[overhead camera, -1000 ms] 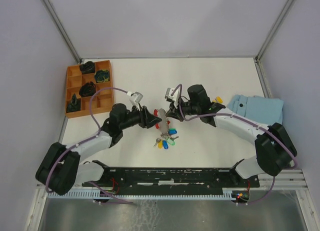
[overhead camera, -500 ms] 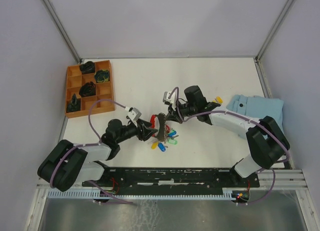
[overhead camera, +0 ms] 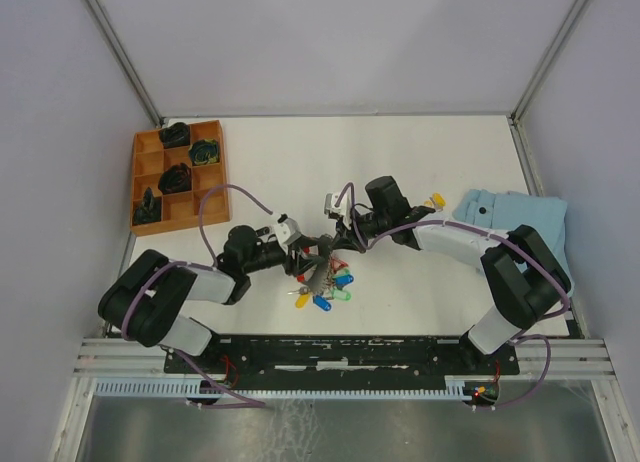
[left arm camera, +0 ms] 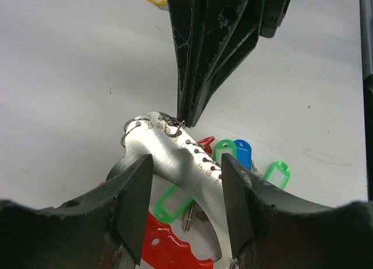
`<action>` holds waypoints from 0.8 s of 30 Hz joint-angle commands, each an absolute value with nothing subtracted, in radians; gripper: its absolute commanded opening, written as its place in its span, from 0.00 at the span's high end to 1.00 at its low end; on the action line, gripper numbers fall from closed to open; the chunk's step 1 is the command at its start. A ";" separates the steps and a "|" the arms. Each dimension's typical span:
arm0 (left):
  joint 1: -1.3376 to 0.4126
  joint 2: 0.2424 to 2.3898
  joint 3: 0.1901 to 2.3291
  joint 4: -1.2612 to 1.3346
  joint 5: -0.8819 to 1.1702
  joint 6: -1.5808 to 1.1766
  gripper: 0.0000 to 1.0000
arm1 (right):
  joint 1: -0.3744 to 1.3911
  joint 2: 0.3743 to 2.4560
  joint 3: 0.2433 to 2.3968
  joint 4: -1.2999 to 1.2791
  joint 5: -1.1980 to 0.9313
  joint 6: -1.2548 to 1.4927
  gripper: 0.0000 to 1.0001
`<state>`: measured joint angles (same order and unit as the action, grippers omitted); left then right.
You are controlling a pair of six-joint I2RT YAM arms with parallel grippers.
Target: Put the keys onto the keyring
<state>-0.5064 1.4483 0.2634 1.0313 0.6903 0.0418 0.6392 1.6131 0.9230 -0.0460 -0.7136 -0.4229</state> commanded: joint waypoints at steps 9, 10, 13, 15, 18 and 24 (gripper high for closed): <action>-0.529 1.548 0.334 1.092 0.784 0.277 0.51 | 0.637 1.606 0.957 -0.119 -0.801 -0.531 0.98; -0.532 1.556 0.342 1.091 0.796 0.281 0.52 | 0.637 1.606 0.958 -0.122 -0.804 -0.534 0.98; -0.540 1.575 0.355 1.089 0.821 0.296 0.58 | 0.637 1.606 0.962 -0.131 -0.804 -0.541 0.98; -0.542 1.582 0.359 1.082 0.826 0.307 0.60 | 0.637 1.605 0.963 -0.132 -0.805 -0.542 0.98; -0.544 1.588 0.371 1.053 0.837 0.322 0.66 | 0.638 1.607 0.965 -0.132 -0.812 -0.542 0.98; -0.562 1.611 0.401 0.994 0.856 0.349 0.70 | 0.637 1.605 0.965 -0.133 -0.817 -0.543 0.98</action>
<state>-0.5461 1.5955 0.3592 1.0142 0.8196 0.2749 0.6392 1.6131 0.9237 -0.1513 -0.7708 -0.5255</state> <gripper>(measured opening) 0.312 0.020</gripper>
